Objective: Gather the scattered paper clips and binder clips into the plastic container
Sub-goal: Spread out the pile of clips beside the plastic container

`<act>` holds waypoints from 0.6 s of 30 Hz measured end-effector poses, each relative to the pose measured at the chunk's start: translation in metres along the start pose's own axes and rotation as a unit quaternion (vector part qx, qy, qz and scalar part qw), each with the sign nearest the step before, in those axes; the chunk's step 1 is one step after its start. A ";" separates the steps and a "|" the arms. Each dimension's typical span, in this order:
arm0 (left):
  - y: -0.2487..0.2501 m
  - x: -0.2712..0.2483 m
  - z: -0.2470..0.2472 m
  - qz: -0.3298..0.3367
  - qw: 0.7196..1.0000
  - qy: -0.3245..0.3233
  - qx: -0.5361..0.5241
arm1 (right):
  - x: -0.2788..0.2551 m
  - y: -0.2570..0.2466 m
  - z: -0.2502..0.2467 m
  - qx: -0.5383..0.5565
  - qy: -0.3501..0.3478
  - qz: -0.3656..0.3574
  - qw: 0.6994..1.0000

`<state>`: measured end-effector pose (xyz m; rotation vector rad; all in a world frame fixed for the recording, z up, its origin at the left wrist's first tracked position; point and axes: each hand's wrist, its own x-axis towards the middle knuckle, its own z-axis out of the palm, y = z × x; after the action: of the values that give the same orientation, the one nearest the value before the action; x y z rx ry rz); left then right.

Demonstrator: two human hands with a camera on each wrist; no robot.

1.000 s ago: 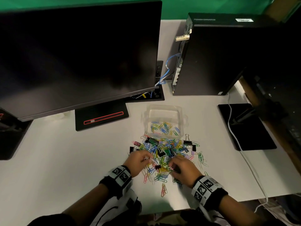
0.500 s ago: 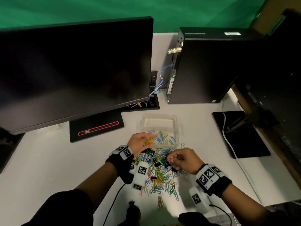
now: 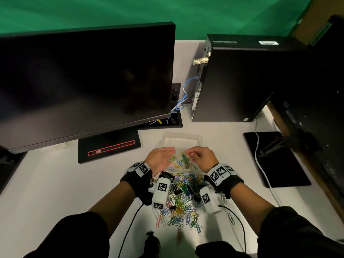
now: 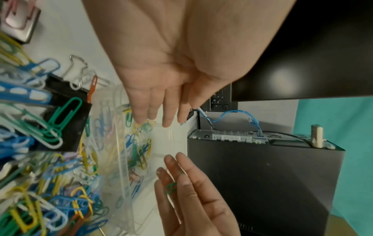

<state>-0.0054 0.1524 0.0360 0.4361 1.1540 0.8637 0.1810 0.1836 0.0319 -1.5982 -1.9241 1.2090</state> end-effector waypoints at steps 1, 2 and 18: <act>0.000 -0.004 0.000 0.017 1.000 0.005 0.026 | -0.002 -0.001 0.000 -0.012 -0.009 -0.005 1.000; -0.001 -0.009 -0.001 0.041 0.996 0.015 0.071 | -0.004 -0.001 0.000 -0.017 -0.016 -0.011 1.000; -0.077 -0.060 -0.034 0.151 0.718 -0.064 0.676 | -0.069 0.028 0.034 -0.257 -0.178 -0.114 0.943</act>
<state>-0.0172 0.0545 0.0060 1.9043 1.4524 0.0641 0.1941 0.1065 0.0070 -1.3820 -2.7509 1.0004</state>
